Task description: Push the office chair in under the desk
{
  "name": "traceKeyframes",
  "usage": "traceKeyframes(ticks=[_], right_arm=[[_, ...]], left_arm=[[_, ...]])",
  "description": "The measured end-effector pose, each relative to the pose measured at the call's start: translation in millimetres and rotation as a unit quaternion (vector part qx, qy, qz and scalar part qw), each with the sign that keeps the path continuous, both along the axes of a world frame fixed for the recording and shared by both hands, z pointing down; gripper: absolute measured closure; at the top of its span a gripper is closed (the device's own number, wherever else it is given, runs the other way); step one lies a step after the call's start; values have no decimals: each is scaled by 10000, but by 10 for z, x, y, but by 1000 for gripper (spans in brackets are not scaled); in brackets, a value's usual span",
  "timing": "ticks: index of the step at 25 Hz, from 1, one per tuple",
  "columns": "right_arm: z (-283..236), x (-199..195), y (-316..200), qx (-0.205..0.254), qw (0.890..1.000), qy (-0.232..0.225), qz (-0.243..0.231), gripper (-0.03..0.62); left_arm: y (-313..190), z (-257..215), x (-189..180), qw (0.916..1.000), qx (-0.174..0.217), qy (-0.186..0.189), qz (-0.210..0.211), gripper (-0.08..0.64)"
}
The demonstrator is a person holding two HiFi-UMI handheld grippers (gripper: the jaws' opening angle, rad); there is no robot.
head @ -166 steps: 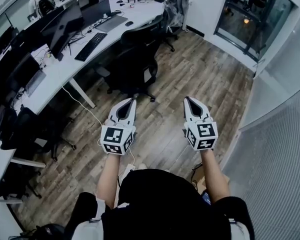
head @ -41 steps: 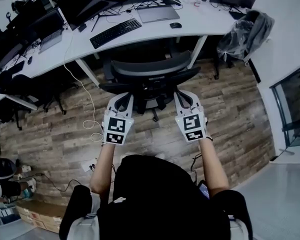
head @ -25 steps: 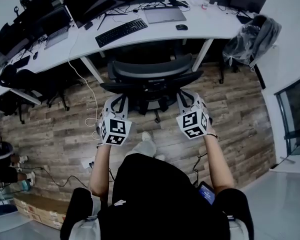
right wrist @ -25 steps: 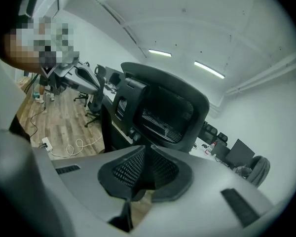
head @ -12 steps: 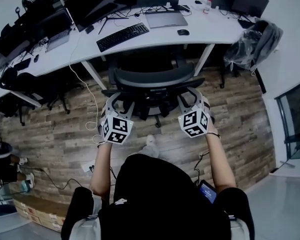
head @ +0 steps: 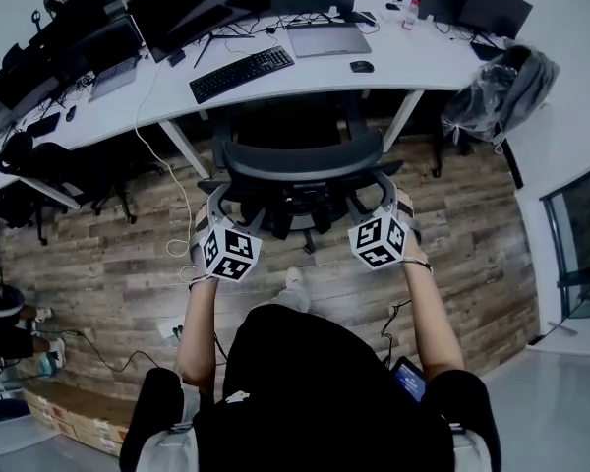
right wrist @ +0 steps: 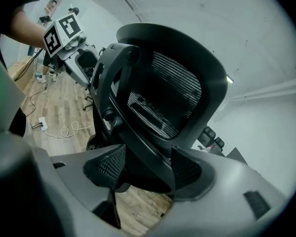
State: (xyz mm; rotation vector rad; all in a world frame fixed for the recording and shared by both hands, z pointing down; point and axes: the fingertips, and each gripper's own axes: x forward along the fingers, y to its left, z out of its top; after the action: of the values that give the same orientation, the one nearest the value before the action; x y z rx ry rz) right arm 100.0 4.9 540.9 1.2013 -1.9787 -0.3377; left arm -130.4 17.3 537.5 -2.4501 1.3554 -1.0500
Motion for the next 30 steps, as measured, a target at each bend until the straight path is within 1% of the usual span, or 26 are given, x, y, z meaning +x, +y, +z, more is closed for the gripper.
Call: traceKeyframes(ticks=[8, 11, 13, 21, 30], right_arm=[[22, 27, -178, 89, 9999, 125, -10, 310], [34, 20, -241, 104, 9997, 202, -87, 307], [38, 14, -268, 71, 9998, 140, -156, 307], [95, 16, -332, -194, 9987, -105, -456, 305], [87, 4, -402, -159, 9982, -172, -550, 305]], left_arm=[[-161, 66, 19, 9999, -22, -114, -53, 225], [-237, 114, 43, 9997, -53, -219, -62, 225], [-287, 136, 38, 9996, -42, -266, -64, 225], [-361, 158, 40, 9997, 163, -158, -15, 227], [-427, 149, 10, 9997, 183, -144, 36, 227]])
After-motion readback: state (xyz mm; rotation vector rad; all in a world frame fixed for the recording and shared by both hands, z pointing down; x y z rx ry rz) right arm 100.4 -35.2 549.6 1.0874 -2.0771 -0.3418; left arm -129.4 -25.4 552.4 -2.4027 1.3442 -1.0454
